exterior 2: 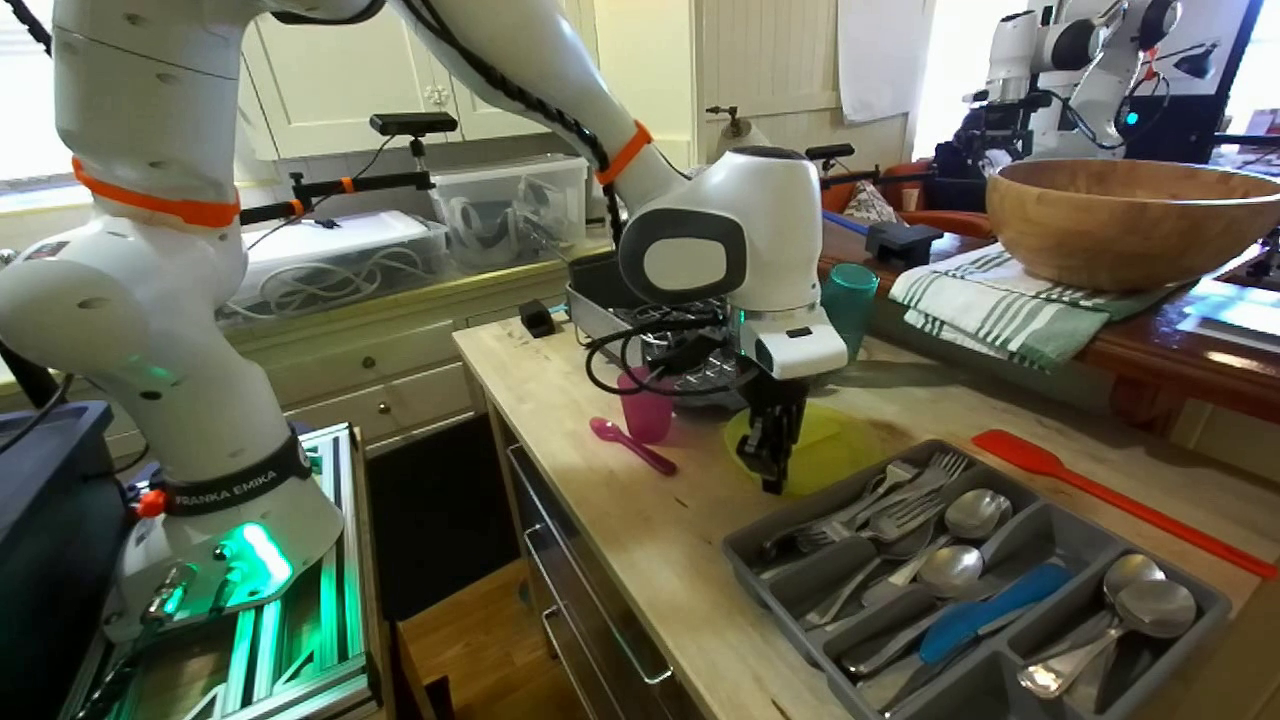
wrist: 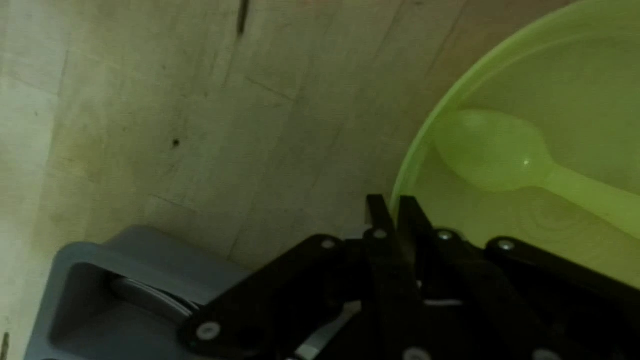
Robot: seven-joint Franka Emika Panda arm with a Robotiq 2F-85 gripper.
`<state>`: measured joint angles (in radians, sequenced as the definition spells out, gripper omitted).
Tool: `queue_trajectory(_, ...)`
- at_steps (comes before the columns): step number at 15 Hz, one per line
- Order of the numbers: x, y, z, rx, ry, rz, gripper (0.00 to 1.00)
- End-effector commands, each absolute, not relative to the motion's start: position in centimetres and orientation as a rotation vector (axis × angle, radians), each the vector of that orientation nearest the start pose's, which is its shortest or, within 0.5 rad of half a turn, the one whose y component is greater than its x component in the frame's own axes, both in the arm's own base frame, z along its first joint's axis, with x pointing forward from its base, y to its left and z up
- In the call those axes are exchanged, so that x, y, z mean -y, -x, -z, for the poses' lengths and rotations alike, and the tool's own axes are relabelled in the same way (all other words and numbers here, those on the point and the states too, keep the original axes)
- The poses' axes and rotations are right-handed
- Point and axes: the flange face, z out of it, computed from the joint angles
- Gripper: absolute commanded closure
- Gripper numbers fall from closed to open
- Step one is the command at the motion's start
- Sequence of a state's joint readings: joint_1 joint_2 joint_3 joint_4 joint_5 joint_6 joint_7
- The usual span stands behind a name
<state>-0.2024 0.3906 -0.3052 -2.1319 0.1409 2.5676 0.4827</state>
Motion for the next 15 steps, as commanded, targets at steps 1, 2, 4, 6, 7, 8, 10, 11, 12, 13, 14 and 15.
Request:
queue_trajectory(1,28.2,-48.1,-22.8,-1.63,2.721,0.051,0.57)
queue_trajectory(2,28.4,-47.8,-22.8,-1.63,2.72,0.049,0.5)
queue_trajectory(4,28.8,-47.7,-23.6,-1.611,2.705,0.078,0.34)
queue_trajectory(6,28.9,-47.9,-24.7,-1.577,2.714,0.125,0.19)
queue_trajectory(7,29.0,-48.1,-25.2,-1.555,2.721,0.151,0.12)
queue_trajectory(8,28.9,-48.3,-26.0,-1.508,2.726,0.155,0.04)
queue_trajectory(10,28.6,-49.0,-27.3,-1.447,2.738,0.189,0.0)
queue_trajectory(11,28.3,-49.4,-27.9,-1.391,2.744,0.192,0.0)
queue_trajectory(12,27.8,-49.9,-28.2,-1.34,2.754,0.192,0.0)
queue_trajectory(13,27.5,-50.4,-28.4,-1.29,2.767,0.204,0.0)
queue_trajectory(14,27.2,-51.0,-28.4,-1.233,2.787,0.205,0.0)
queue_trajectory(15,26.9,-51.6,-28.2,-1.161,2.818,0.21,0.0)
